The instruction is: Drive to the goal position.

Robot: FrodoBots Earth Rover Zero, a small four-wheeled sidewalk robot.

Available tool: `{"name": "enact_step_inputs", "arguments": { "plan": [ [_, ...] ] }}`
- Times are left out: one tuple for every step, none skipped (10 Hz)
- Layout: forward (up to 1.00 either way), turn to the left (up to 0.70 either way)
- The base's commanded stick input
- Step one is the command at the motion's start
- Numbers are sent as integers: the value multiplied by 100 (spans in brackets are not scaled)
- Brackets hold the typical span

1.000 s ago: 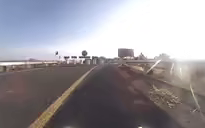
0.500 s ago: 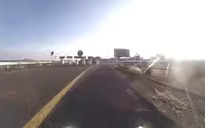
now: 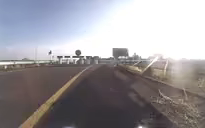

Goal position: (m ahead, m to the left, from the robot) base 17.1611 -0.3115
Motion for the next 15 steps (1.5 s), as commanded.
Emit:
{"name": "enact_step_inputs", "arguments": {
  "plan": [
    [50, 0],
    [50, 0],
    [50, 0],
    [50, 0],
    [50, 0],
    [50, 0],
    [50, 0],
    [50, 0],
    [50, 0],
    [50, 0],
    [50, 0],
    [50, 0],
    [50, 0],
    [50, 0],
    [50, 0]
  ]
}}
